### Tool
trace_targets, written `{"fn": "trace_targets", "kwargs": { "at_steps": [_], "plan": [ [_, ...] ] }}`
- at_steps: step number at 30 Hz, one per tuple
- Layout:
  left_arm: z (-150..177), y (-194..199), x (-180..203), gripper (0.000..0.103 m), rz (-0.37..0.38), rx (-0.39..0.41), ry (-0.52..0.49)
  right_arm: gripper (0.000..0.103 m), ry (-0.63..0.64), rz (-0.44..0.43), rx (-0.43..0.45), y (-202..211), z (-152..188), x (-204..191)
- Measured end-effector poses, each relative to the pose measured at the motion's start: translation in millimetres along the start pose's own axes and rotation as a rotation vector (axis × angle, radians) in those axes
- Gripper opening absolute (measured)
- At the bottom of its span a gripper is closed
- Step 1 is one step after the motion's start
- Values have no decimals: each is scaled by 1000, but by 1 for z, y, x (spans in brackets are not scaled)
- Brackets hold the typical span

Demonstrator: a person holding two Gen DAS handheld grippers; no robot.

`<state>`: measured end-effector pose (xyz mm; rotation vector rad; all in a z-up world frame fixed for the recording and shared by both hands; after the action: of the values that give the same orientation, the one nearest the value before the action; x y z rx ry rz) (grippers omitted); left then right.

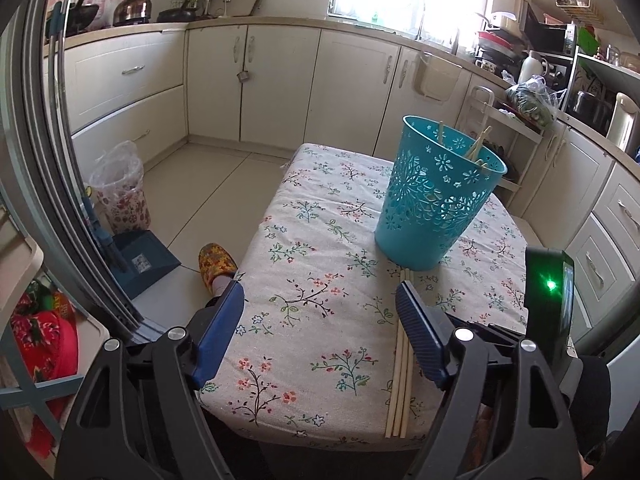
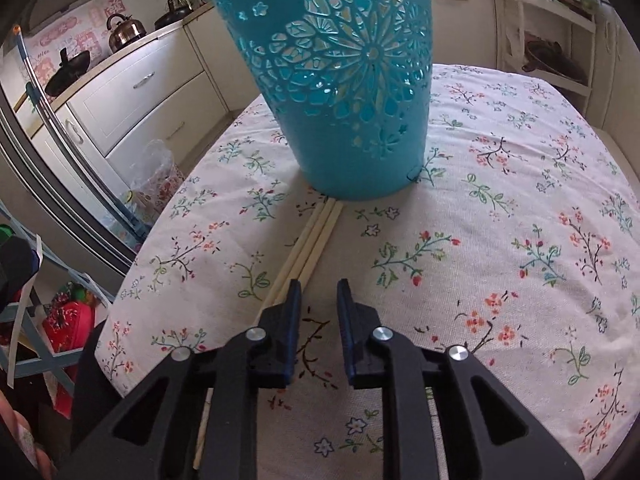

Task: Organize utensils
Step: 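Move both grippers back to the remaining sticks beside the basket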

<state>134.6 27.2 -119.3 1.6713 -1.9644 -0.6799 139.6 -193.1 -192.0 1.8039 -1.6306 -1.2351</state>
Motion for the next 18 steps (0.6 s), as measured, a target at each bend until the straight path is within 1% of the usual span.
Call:
{"fn": "trace_targets", "kwargs": {
  "at_steps": [2,5,7,8,10,13,16,18],
  "plan": [
    [0,-4,2,74,-1,-10,-8,13,6,4,1,0,-2,1],
    [2,-7,5,74,-2,-18,-17,13,-60,-49,0,1,-8,4],
    [3,-9,6,74,-4,-23,-18,13,-26,-39,-5,0,-8,-3],
    [3,-11,5,74,-5,-26,-14,13,-4,-19,-9,-3,-7,-6],
    [3,-12,5,74,-3,-28,-12,13,25,9,12,-4,-6,-9],
    [3,-14,4,74,-4,-32,-11,11,56,2,-2,-4,-7,-5],
    [1,-20,7,74,3,-40,-16,9,151,26,6,0,-3,-3],
    [0,-30,14,76,22,-69,-39,9,188,30,-10,3,-3,1]
  ]
}}
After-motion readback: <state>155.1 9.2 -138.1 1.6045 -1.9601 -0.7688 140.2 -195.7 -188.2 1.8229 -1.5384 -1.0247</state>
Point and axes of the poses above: each gripper's, at about its wrist camera, not at the fingertips, and y roughly against the way its jaws point, x to its right, z to its underside, the point moved 1 cm from there along -y, roughly the way its jaws point, and after that the axes turned 10 degrees about -y, right-handed, at the moved point
